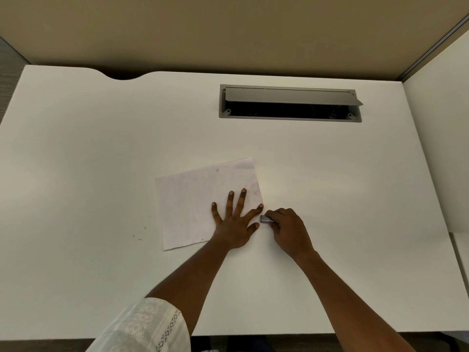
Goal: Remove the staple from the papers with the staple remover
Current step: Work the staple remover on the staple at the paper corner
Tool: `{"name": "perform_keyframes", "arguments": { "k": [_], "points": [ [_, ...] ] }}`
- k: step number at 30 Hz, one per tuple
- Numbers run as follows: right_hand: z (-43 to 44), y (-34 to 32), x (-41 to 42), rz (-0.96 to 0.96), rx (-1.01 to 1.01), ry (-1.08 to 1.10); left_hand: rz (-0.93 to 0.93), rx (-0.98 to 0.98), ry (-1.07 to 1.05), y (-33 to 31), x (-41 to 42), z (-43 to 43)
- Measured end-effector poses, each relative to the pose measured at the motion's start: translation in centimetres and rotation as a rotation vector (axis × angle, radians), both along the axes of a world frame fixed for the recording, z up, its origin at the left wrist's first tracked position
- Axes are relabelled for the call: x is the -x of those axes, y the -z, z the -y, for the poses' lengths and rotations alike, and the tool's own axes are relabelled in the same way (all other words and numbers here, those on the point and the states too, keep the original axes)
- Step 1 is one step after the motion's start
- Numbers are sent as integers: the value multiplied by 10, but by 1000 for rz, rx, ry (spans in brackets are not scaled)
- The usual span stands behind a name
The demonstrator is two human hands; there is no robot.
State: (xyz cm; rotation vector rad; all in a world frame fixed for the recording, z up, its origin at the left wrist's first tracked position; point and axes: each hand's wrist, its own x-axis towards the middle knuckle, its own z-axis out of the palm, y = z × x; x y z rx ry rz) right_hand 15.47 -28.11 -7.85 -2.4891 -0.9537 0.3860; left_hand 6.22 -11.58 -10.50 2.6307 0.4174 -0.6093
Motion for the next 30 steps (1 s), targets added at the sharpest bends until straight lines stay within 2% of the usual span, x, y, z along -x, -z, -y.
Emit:
{"name": "perform_keyframes", "arguments": {
  "k": [8,13,17,22,30],
  "points": [
    [-3,-5,-8,-255,-115,169,-6,-28,12,-1,0,1],
    [-3,-9,-12,-436,-115,259,-16,-14,5,-5,-1,1],
    [-1,-5,-6,-295,-127,174,-32,-17,9,-6,-2,1],
    [10,2,-2,-51,-32,88,-40,-7,8,-5,-2,0],
    [8,5,5,115,-5,13,-27,0,-11,-4,-2,2]
  ]
}}
